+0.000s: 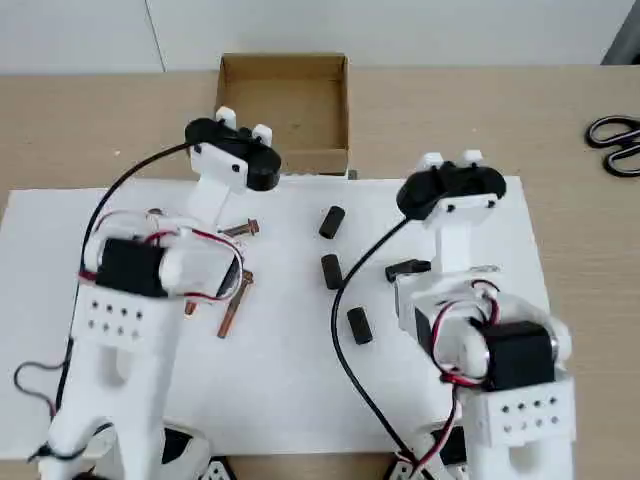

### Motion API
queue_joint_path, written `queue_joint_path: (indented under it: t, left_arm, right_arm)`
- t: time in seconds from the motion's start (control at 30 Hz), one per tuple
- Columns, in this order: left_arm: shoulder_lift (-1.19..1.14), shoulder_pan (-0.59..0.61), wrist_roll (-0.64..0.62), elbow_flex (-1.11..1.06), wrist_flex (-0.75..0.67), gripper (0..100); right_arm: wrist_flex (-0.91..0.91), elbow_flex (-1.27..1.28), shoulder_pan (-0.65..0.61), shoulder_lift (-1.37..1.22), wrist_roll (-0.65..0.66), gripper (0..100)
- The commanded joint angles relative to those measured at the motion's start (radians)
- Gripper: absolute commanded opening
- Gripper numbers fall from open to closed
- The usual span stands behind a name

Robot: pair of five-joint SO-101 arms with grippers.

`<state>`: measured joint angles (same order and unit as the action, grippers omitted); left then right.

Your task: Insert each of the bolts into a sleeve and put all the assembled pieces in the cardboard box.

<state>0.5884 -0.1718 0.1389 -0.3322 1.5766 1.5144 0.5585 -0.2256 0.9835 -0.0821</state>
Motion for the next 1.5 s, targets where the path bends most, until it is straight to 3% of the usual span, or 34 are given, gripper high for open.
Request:
queue_joint_path:
  t: [0.0, 0.37, 0.67, 0.83, 0.97, 1.23, 1.47]
  left_arm:
    - [0.176, -0.015, -0.066, -0.113, -0.112, 1]
    - [0.761, -0.02, -0.318, -0.59, -0.339, 1]
    - [1.246, -0.02, -0.339, -0.931, -0.474, 1]
    - [1.204, -0.017, -0.595, -0.958, -0.511, 1]
    - [1.204, -0.015, -0.718, -0.977, -0.539, 1]
    - [1.204, -0.021, -0.816, -0.978, -0.577, 1]
    - [1.204, -0.074, -0.827, -0.978, -0.611, 1]
  right_arm:
    - [-0.068, 0.083, -0.001, 0.09, 0.006, 0.2]
    - [-0.243, 0.285, -0.005, 0.223, 0.008, 0.2]
    - [-0.289, 0.44, -0.008, 0.332, 0.008, 0.2]
    - [-0.367, 0.585, -0.131, 0.433, 0.008, 0.2]
    - [-0.438, 0.707, -0.274, 0.556, 0.008, 0.2]
    - [-0.522, 0.913, -0.46, 0.829, 0.012, 0.2]
    - [-0.564, 0.968, -0.532, 0.808, 0.109, 0.2]
